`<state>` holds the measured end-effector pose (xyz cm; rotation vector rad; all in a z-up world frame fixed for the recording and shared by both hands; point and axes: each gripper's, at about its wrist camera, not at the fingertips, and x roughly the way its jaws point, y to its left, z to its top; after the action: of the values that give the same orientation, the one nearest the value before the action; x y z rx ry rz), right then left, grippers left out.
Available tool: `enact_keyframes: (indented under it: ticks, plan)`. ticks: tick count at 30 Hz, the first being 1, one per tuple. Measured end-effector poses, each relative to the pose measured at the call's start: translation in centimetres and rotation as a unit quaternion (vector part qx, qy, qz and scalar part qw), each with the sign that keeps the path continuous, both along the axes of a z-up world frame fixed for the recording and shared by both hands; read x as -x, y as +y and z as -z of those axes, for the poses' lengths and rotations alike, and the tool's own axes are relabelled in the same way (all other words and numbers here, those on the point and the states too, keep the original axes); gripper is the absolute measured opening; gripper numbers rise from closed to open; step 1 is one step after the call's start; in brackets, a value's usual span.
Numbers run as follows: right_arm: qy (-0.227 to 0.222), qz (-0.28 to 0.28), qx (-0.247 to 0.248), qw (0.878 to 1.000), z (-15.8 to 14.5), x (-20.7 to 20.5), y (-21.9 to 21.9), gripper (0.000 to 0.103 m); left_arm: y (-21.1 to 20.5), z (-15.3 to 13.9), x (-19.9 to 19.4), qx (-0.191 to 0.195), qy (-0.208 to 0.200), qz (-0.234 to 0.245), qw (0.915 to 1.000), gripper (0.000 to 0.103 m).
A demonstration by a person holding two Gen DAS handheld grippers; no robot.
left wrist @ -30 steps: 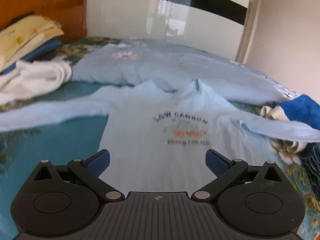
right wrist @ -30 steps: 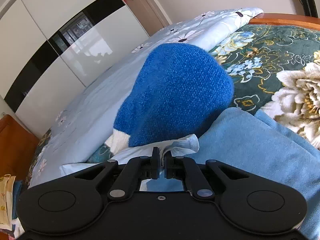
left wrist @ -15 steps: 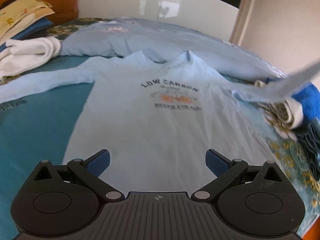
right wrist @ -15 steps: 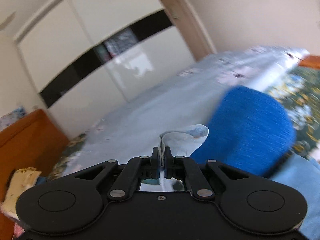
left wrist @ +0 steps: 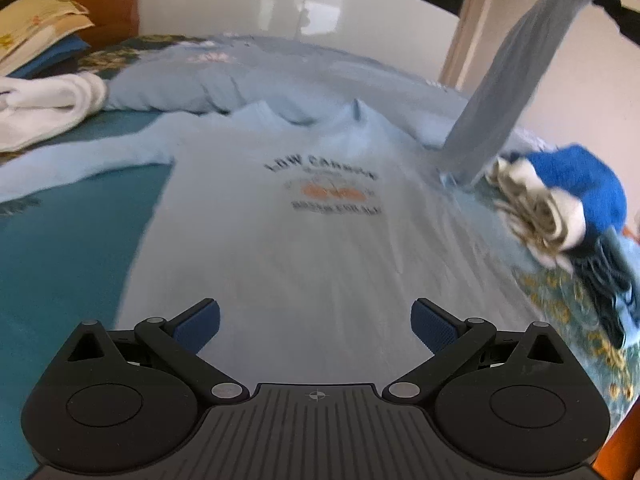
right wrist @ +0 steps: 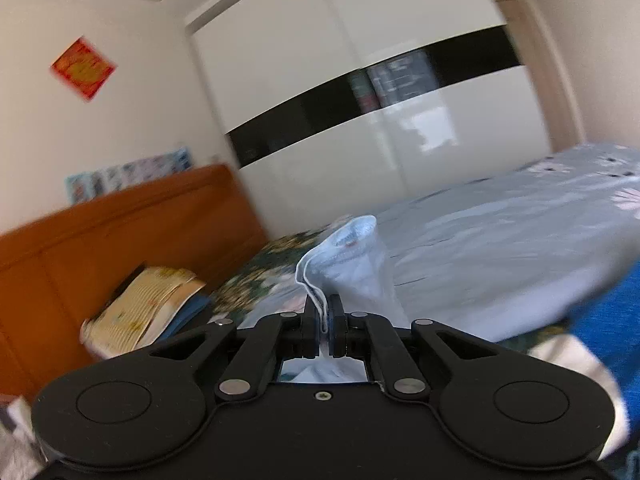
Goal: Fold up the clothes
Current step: 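Lift the light blue cloth with the right gripper and carry it over the shirt, then lower the cloth onto the shirt hem and open the right gripper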
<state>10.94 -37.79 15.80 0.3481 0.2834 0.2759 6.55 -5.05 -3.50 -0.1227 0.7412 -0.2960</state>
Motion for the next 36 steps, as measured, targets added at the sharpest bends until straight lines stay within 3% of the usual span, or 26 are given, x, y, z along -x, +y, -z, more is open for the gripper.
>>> enact_keyframes:
  ticks: [6, 17, 36]
  plan:
    - [0.013, -0.061, 0.022, 0.998, 0.9, -0.3, 4.3, 0.006, 4.2, -1.2, 0.1, 0.031, -0.002, -0.052, 0.9982, 0.103]
    - [0.067, -0.151, 0.045, 0.985, 5.8, 0.1, 10.6, 0.006, 9.8, -1.4, 0.5, 0.028, 0.004, -0.137, 0.9901, 0.103]
    - [0.171, -0.245, 0.061, 0.952, 14.9, 2.2, 17.9, 0.006, 12.4, -0.7, 1.0, 0.031, 0.016, -0.168, 0.9852, 0.103]
